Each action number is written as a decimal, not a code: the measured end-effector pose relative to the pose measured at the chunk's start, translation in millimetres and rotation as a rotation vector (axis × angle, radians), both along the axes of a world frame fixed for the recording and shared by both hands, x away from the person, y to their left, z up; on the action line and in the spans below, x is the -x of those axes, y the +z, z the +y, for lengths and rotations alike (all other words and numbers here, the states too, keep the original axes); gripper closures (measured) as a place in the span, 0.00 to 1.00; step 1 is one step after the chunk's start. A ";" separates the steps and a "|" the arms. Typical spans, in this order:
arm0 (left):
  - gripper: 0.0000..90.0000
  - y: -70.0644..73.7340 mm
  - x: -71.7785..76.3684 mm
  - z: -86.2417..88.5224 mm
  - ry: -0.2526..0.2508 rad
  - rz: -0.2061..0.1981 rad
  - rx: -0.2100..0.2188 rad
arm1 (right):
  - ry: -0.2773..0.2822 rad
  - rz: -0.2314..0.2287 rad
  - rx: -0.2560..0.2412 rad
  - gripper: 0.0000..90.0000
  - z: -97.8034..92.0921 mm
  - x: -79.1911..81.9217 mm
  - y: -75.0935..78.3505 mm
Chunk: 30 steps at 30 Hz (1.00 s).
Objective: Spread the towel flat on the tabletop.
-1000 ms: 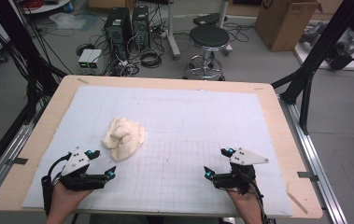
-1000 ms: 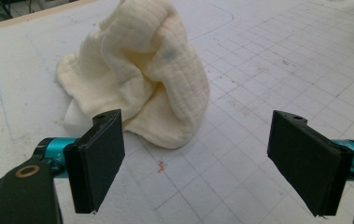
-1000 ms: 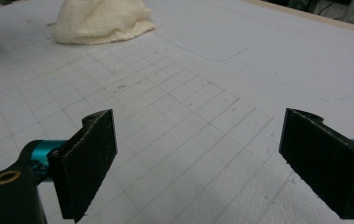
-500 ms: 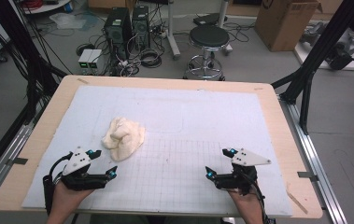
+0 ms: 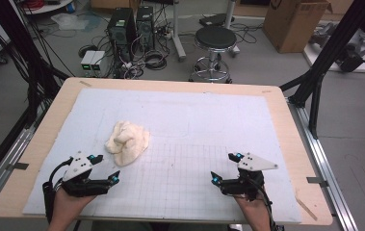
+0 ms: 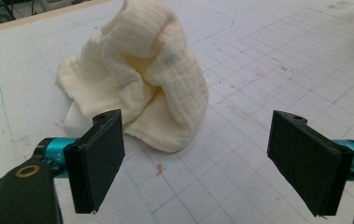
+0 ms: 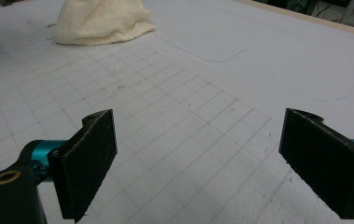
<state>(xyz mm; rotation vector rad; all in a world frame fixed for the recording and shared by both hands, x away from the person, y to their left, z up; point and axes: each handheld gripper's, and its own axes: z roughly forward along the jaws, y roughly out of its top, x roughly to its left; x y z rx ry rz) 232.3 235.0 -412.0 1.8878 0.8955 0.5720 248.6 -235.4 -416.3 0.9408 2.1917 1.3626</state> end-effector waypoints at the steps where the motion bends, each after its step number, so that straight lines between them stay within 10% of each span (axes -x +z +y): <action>1: 0.21 1.3 0.3 0.1 0.006 -0.003 0.006 | 0.002 -0.001 -0.001 0.12 0.6 -1.1 -0.1; 8: 0.23 20.1 -3.0 3.2 0.034 0.007 0.083 | 0.006 0.005 -0.010 0.12 0.6 -0.7 -1.0; 18: 0.27 53.4 -39.7 -16.0 0.023 0.009 0.038 | 0.017 -0.004 -0.022 0.12 2.9 -1.3 0.5; 30: 0.39 25.7 -85.6 -38.8 0.090 0.097 0.001 | 0.018 0.003 -0.024 0.12 1.2 -0.8 -0.4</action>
